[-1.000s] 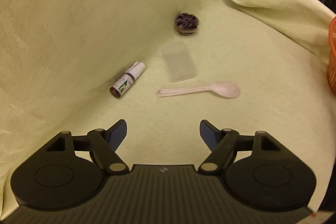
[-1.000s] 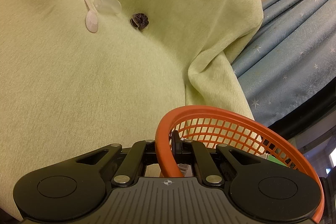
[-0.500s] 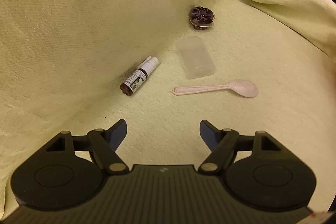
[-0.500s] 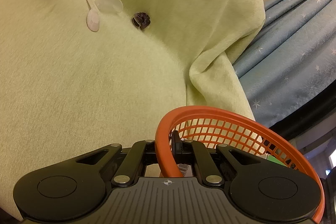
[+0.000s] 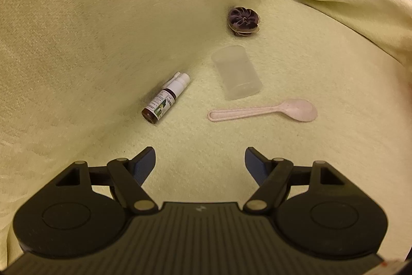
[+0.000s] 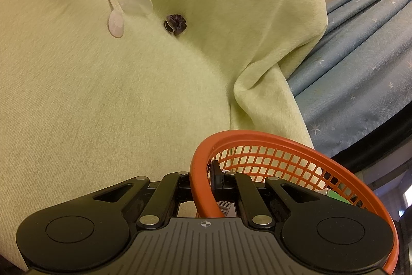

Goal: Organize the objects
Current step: 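Move the left tool back to the pink-white spoon, then grasp the spoon handle with the left tool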

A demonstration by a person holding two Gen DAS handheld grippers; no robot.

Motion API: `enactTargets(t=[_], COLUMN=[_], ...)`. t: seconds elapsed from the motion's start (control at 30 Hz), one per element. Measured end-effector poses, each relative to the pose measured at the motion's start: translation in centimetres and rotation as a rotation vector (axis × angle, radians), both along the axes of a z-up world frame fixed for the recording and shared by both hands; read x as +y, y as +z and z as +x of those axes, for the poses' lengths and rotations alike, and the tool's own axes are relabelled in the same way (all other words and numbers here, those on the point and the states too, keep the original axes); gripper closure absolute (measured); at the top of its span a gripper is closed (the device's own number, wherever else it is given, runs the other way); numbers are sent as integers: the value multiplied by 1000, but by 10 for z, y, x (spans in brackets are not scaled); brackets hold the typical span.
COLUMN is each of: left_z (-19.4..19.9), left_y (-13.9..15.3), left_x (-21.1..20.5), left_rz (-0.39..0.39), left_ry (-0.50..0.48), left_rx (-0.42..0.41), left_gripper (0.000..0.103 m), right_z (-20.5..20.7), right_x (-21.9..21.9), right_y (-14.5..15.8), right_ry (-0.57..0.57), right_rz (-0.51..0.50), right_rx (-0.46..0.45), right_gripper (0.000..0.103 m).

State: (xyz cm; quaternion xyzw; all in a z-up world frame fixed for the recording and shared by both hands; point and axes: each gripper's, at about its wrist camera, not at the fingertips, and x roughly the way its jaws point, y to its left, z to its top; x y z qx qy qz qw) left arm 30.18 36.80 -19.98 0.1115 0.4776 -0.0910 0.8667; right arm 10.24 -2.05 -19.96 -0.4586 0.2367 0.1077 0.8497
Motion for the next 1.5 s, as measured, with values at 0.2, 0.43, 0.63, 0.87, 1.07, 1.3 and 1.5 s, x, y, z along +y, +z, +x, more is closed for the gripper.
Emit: enactTargets(t=[0.2,0.43,0.63,0.87,1.07,1.3,1.5], left_z=[3,10,19,28,35,37,23], left_y=[-3,-7,-14,-37,-53,-54,-50], left_x=[-3,-13,-43,-93,-112,-113,-109], left_rz=[-2,-2,13,114,209,219,178], left_ry=[-11,-41,-160,-385,-498,-522,-462], left_rx=[-4,-11,-8,13,24,54,105], left_gripper=[30,30,39,59,72,90,102], right_z=[0,-1,0,1,3,3,3], right_x=[0,0,1,1,2,2,2], right_y=[0,-1,-1,1,2,3,3], right_ry=[1,3,5,2,-2,-2,-1], right_rz=[-2,-7,-8,-6,-4,-5,-5], right_rx=[2,4,4,5,3,2,3], right_gripper=[101,101,101,101,101,101,101])
